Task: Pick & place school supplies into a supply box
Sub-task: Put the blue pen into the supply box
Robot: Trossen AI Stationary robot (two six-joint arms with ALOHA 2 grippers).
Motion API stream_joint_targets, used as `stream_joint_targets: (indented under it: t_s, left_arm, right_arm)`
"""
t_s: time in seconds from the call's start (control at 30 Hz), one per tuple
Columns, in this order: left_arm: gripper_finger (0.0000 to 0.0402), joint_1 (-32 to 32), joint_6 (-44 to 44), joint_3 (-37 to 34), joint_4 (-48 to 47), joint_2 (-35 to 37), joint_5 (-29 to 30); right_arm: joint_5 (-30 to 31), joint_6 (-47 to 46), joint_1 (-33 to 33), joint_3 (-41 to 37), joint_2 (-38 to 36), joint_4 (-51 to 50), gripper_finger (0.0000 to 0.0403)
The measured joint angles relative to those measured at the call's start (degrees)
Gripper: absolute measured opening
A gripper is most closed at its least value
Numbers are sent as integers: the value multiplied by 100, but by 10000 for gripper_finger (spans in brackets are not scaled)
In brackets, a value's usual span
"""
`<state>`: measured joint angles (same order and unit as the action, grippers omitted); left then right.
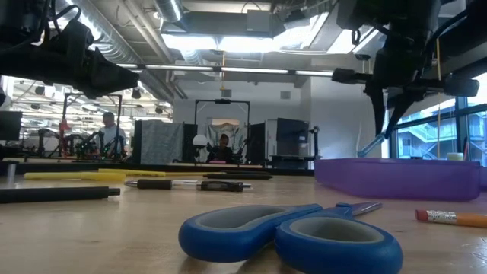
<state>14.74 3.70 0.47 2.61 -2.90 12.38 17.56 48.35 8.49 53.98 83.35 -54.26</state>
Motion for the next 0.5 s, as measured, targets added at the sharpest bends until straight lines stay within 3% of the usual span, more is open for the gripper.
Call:
stream_joint_targets:
  t_s: [0.5]
  left_arm:
    - [171,-1,0,0,3,0,-2]
  right_arm:
    - [-420,119,-342,2,926,201,57]
